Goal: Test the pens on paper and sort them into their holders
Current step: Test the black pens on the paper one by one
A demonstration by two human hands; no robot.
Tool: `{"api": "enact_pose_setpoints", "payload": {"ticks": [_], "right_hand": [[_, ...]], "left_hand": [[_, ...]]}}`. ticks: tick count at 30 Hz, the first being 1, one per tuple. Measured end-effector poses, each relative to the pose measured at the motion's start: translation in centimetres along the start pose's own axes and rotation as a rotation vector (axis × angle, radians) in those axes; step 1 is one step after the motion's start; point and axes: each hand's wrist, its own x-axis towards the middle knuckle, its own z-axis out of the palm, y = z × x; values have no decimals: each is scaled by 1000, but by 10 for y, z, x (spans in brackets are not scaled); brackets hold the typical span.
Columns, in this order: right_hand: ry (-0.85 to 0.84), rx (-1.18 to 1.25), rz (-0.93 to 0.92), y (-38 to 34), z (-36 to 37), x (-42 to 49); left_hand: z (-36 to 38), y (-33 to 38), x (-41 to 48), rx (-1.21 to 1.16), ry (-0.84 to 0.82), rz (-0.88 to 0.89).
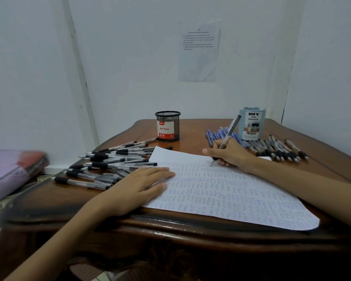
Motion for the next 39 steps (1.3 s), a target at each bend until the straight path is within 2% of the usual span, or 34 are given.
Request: {"api": "enact_pose_setpoints", "payload": {"ticks": [12, 22, 39], "right_hand": [[75, -17, -5, 0, 0, -1], [62, -44, 28, -1, 0, 1], [108, -102, -61, 3, 2, 6]], "left_hand": [[0, 1, 0, 1, -5, 8], [0, 1, 0, 10, -8, 10], [-2, 4, -1, 8, 1, 9]]}}
